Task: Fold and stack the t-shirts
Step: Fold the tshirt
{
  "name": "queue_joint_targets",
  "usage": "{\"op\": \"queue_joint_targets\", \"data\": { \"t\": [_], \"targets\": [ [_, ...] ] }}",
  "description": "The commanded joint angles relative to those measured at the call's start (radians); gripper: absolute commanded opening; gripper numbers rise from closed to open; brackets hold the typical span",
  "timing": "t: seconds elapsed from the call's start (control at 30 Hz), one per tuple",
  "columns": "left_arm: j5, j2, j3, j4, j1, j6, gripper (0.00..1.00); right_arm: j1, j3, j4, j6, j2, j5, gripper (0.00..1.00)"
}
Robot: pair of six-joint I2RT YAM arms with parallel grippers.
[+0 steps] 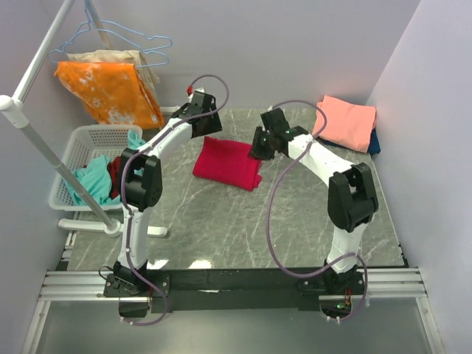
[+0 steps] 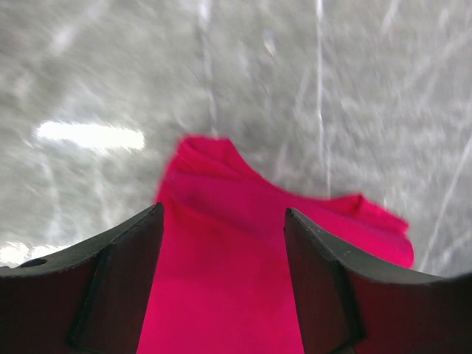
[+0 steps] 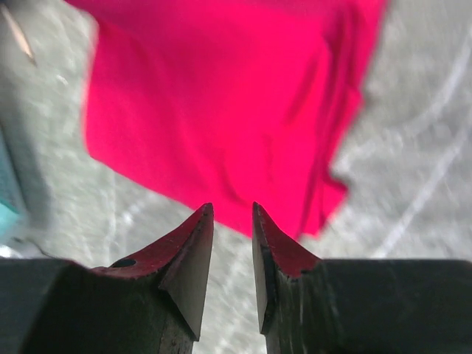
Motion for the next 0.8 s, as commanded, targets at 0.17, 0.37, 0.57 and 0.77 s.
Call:
{"op": "queue_joint_targets", "data": {
  "t": [0.17,0.37,0.57,0.77],
  "targets": [
    [0.057,0.007,0.002,-0.047,-0.017,0.002,0.63,-0.048,0.292,-0.060,-0.002,0.226,-0.006,0.31],
    [0.045,0.027,0.028,-0.070,-0.018,0.005,0.51,-0.063,0.358,-0.074,-0.005,0.286,-0.021,0.26],
    [0.051,0.030,-0.030,-0.068,-0.023,-0.001,0.35,-0.071,0.328,-0.057,0.003,0.296,-0.035,0.24],
    [0.060,0.007,-0.099,-0.042,-0.026,-0.001,0.34,-0.071,0.289,-0.042,0.009,0.277,-0.041,0.24]
  ]
}}
